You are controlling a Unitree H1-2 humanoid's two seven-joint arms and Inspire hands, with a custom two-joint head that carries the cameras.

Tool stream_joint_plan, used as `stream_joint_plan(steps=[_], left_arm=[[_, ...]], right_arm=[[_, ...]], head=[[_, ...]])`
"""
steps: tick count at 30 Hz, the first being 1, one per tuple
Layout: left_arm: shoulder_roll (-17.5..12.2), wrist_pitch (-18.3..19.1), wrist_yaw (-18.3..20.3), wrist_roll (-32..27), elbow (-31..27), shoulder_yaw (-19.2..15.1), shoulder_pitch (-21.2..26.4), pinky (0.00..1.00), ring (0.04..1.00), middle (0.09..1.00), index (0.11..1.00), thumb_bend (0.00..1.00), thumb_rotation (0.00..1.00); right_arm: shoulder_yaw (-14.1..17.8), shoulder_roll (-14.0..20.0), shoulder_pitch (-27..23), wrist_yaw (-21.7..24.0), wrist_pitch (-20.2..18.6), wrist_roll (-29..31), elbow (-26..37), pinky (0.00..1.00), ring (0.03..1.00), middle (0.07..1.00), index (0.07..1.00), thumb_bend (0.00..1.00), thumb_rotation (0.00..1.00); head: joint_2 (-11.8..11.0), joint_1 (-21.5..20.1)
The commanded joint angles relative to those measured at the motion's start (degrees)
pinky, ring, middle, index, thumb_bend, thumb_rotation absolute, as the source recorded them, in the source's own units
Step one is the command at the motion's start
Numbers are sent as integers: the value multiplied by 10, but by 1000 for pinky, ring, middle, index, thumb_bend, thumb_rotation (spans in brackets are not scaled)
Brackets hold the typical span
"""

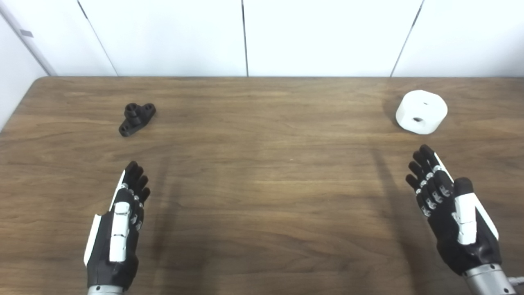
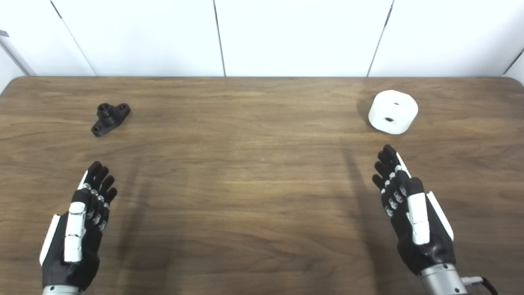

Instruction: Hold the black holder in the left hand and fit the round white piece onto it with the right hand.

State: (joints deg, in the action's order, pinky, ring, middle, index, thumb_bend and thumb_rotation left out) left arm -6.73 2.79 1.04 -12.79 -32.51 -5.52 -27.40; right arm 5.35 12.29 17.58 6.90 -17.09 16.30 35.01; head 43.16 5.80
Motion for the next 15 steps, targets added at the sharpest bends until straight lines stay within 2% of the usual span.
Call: stream_joint_plan(steps=[1, 5, 9, 15], left_arm=[[6, -21, 6, 11, -20, 4, -5, 1000, 1000, 1000, 1000, 477, 916], [15, -34, 2, 35, -14, 14, -11, 1000, 1000, 1000, 1000, 457, 955], [22, -49, -2, 47, -4, 21, -14, 1000, 1000, 1000, 1000, 442, 961], [25, -60, -4, 51, 11, 29, -15, 1000, 1000, 1000, 1000, 411, 940]], right_arm=[[7, 7, 0, 8, 25, 5, 4, 1000, 1000, 1000, 1000, 709, 972], [9, 13, 8, 19, 45, 9, -16, 1000, 1000, 1000, 1000, 702, 995], [10, 17, 10, 37, 73, 12, -41, 1000, 1000, 1000, 1000, 691, 1000], [10, 13, 10, 47, 85, 14, -62, 1000, 1000, 1000, 1000, 719, 992]], head=[[-8, 8], [-35, 42], [-50, 56], [-77, 74]])
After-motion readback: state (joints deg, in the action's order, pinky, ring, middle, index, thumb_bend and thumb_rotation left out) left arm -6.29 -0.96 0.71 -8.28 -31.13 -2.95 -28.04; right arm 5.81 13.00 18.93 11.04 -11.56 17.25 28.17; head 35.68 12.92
